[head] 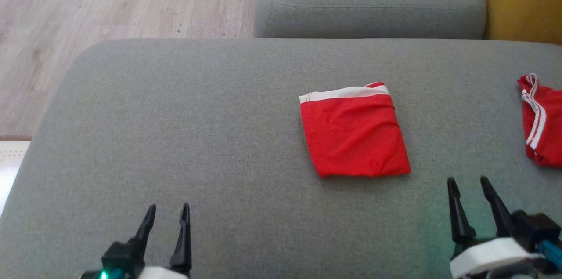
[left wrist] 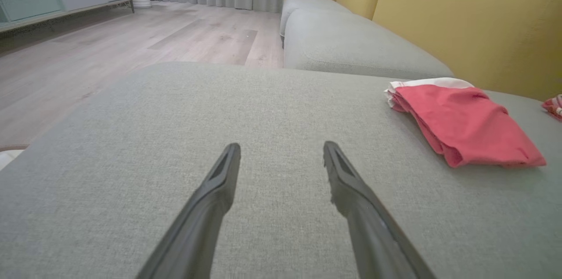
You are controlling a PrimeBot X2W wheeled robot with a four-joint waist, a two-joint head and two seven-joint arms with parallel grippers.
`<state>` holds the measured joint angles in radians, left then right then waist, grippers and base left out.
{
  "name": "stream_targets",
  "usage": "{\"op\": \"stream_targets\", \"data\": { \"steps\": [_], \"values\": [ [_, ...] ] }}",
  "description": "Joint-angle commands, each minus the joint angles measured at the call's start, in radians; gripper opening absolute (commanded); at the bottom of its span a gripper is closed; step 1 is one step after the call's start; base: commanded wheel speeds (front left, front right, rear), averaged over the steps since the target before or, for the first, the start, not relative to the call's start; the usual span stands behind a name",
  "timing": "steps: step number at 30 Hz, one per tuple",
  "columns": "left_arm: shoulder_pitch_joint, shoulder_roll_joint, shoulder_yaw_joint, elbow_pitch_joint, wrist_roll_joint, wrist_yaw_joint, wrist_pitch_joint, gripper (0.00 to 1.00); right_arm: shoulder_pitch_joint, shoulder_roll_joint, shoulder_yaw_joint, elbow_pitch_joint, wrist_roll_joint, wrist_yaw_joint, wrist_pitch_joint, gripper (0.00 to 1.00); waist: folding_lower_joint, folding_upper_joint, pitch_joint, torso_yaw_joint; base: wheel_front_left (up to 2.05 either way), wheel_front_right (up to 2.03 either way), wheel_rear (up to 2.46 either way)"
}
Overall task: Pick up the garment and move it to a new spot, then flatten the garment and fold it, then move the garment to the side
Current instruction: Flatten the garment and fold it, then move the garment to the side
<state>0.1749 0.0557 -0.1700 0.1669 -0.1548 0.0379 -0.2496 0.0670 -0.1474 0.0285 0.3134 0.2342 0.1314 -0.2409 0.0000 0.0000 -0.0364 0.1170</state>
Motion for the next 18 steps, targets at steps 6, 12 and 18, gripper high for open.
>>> {"op": "stream_targets", "data": {
  "steps": [6,12,18],
  "values": [
    [-0.005,-0.005,0.053,-0.012,0.025,-0.024,-0.012,1.00,0.002,-0.001,-0.012,0.001,-0.016,-0.001,-0.020,1.00,0.0000,0.0000,-0.005,-0.006,0.00,0.00,0.00],
    [-0.001,-0.005,0.054,-0.012,0.019,-0.027,-0.012,1.00,-0.004,0.002,-0.010,0.008,-0.016,-0.001,-0.020,1.00,0.0000,0.0000,-0.003,-0.012,0.00,0.00,0.00],
    [-0.004,-0.005,0.047,-0.015,0.016,-0.025,-0.012,1.00,-0.018,0.002,-0.012,0.014,-0.007,-0.001,-0.021,1.00,0.0000,0.0000,0.002,-0.010,0.00,0.00,0.00]
  ]
}}
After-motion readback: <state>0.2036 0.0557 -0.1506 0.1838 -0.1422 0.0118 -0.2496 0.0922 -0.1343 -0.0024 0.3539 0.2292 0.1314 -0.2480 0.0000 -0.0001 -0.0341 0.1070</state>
